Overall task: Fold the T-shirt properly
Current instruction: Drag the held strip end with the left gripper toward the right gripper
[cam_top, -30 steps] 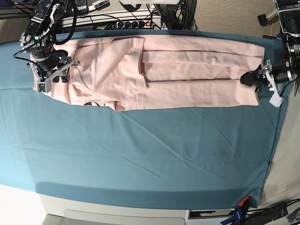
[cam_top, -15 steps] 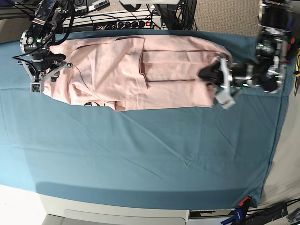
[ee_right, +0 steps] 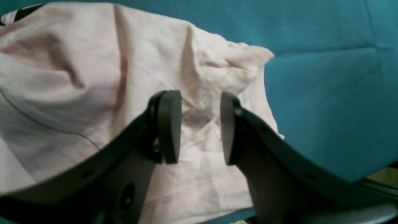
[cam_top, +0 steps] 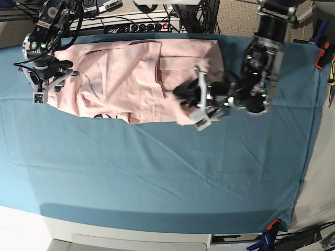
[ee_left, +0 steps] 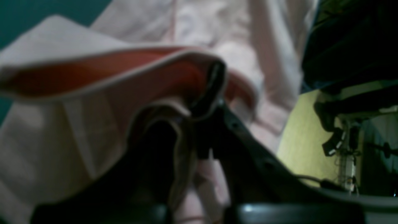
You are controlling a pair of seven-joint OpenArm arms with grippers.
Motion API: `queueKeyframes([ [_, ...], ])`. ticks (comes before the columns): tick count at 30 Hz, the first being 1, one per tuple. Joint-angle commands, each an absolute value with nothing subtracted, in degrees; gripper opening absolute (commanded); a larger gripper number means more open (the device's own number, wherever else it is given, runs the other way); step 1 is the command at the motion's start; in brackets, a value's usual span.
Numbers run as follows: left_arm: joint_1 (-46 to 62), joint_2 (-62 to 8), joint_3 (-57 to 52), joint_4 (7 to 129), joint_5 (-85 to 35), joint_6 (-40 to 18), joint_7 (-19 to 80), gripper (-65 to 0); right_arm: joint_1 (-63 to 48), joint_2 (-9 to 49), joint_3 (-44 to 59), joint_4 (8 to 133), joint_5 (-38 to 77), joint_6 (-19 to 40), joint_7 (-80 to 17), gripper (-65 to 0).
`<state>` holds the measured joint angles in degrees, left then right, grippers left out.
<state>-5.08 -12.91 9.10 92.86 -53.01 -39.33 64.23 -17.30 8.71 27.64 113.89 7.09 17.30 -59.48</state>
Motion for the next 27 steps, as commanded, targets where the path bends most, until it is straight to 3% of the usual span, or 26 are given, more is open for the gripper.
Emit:
queueKeyframes([
  [1,-6.7,-11.9,9.3,93.1,-53.8,-39.7,62.9,-65.0,-17.0,9.5,27.9,114.6,6.8,16.9,-57.8,-43.3],
  [11,-11.2,-4.6,12.3,84.0,-54.0,-39.7,62.5,-65.0,-17.0,9.5,27.9,114.6,6.8,16.9,-57.8,-43.3],
  [27,-10.3,-1.7,12.3,82.2,-55.2,-39.7,62.5,-65.0,-17.0,9.5,27.9,114.6,7.1,16.9,-56.9,-43.3],
])
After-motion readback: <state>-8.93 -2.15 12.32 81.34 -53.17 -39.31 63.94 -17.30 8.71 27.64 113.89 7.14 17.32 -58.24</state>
